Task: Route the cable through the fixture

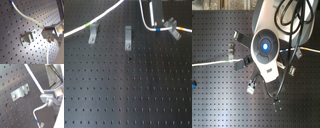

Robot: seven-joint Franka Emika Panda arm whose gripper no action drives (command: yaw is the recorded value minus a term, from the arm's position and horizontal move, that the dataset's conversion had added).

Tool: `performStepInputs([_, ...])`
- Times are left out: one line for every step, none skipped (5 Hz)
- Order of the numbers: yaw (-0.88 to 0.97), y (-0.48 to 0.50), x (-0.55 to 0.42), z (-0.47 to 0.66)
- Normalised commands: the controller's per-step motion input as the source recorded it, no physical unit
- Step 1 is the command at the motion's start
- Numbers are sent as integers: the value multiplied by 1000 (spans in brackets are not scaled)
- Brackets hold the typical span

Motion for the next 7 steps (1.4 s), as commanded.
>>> performStepInputs([0, 30, -11, 1])
performStepInputs([277, -20, -381, 256])
performStepInputs([566, 161, -261, 353])
performStepInputs([640, 202, -177, 334])
performStepInputs([569, 253, -81, 173])
performStepInputs([49, 60, -48, 216])
performStepInputs([394, 21, -229, 528])
